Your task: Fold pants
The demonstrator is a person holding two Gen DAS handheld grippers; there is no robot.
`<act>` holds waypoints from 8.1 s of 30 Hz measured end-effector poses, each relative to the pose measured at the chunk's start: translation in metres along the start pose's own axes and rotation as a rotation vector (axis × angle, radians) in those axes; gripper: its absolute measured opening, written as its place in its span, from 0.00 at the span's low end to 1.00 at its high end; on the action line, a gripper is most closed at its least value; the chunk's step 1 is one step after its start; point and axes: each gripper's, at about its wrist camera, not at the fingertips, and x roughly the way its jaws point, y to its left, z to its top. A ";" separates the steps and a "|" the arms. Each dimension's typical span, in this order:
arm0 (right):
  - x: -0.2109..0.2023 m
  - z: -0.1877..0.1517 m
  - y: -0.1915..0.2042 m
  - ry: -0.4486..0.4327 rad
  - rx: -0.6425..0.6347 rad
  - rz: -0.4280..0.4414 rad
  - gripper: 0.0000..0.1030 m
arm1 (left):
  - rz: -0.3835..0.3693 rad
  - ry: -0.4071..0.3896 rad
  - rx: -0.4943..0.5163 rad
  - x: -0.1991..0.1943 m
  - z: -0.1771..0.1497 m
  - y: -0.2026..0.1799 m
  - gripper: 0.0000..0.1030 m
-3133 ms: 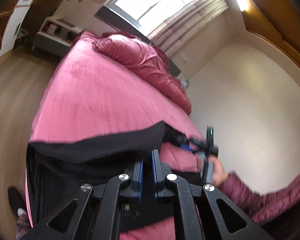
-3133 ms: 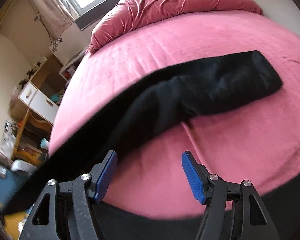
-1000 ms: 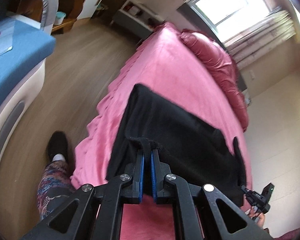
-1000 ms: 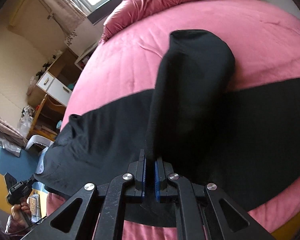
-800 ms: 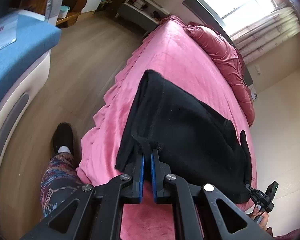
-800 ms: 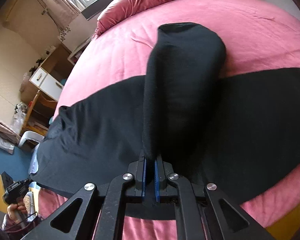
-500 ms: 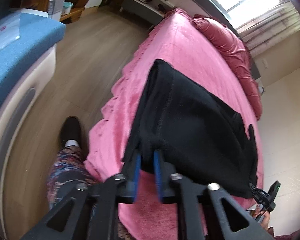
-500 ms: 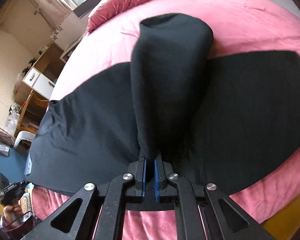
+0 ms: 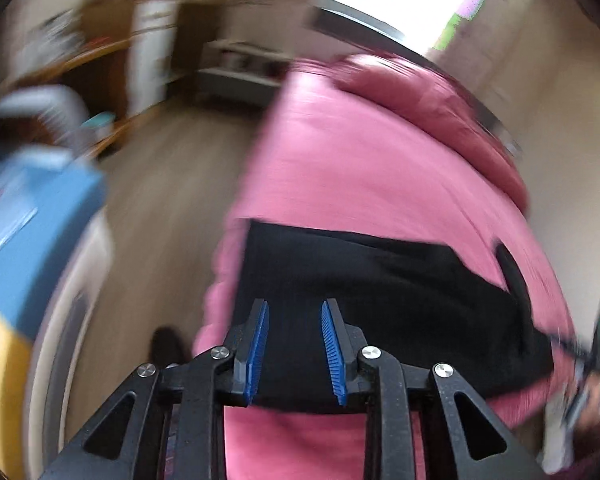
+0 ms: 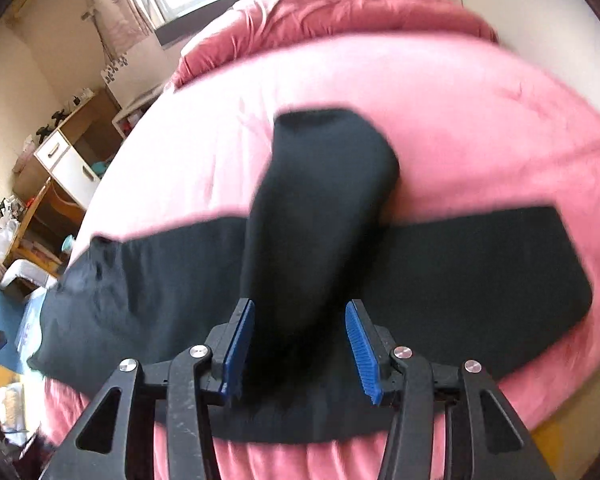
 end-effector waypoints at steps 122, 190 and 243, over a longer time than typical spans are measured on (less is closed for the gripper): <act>-0.031 -0.120 -0.061 0.167 0.341 0.174 0.23 | -0.173 0.269 0.082 0.061 -0.038 -0.054 0.17; 0.020 -0.084 0.152 0.198 -0.336 0.373 0.46 | 0.173 0.039 -0.149 0.019 0.005 -0.002 0.30; 0.004 -0.016 -0.007 0.077 0.106 0.111 0.29 | -0.057 0.191 0.314 0.119 -0.015 -0.133 0.31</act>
